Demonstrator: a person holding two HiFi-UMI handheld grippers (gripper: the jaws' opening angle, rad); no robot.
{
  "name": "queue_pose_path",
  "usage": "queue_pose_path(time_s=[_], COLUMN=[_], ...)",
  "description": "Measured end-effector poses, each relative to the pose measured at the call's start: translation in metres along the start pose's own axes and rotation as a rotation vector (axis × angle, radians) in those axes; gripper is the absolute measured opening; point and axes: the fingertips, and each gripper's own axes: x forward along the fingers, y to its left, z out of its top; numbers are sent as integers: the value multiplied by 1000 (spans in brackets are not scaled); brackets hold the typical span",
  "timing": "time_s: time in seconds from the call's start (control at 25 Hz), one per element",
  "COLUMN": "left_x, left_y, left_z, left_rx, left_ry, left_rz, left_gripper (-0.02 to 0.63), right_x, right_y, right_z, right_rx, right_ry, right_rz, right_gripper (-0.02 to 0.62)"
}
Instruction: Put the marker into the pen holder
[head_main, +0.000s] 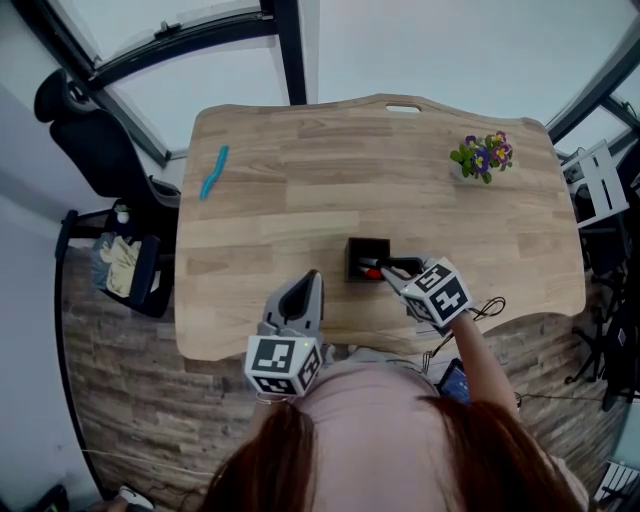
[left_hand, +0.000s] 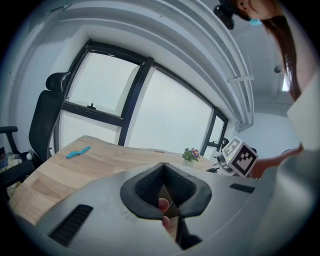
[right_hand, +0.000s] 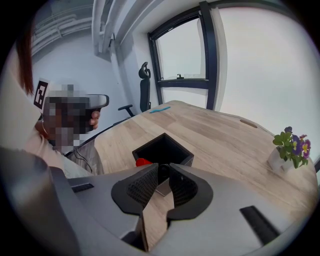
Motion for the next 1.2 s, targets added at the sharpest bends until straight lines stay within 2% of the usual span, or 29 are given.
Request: queue_pose_path(time_s=[0.44,1.2], left_x=[0,-4], left_y=[5,-3], left_z=[4,2], left_rx=[30,93], left_ry=[23,61], left_rz=[-69,-226], left_gripper=[0,0], right_x=[-1,-24], right_y=[1,5], right_z=[1,15], right_rx=[66,186], right_ry=[-26,-218], right_rz=[-60,-241], right_gripper=[83,84])
